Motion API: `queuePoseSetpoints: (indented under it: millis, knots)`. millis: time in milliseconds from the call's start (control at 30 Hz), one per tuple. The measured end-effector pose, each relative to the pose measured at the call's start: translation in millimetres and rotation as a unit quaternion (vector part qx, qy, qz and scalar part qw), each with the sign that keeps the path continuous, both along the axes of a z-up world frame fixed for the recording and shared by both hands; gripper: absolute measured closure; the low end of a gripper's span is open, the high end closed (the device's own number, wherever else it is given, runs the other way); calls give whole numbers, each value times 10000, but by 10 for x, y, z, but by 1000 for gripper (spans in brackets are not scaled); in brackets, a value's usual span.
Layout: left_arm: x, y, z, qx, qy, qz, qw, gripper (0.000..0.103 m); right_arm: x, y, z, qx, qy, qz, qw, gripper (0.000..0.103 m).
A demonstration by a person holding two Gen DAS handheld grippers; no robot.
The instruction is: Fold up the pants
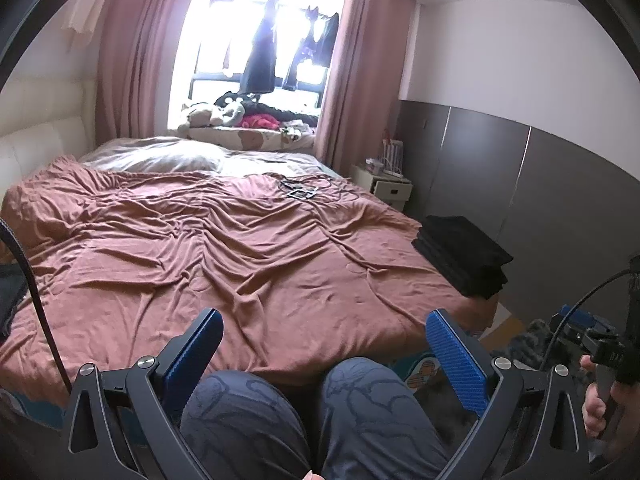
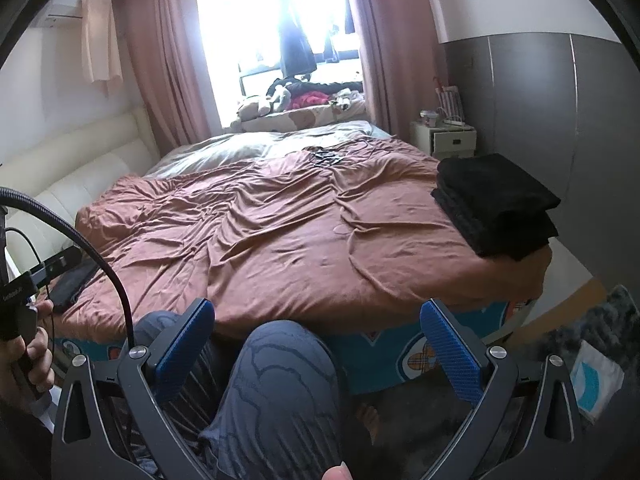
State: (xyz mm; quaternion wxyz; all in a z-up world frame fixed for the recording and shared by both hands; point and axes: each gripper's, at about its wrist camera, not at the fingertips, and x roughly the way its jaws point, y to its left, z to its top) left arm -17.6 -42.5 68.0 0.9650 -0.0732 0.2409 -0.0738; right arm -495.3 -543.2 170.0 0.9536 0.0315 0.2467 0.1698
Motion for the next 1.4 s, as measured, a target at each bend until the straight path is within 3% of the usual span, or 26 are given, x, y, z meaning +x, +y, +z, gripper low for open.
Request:
queuePoseSetpoints:
  millis: [1400]
  knots:
    - [-43, -89, 19, 159, 95, 35, 9998, 1, -33, -52, -14, -264, -98, -28, 9996, 0]
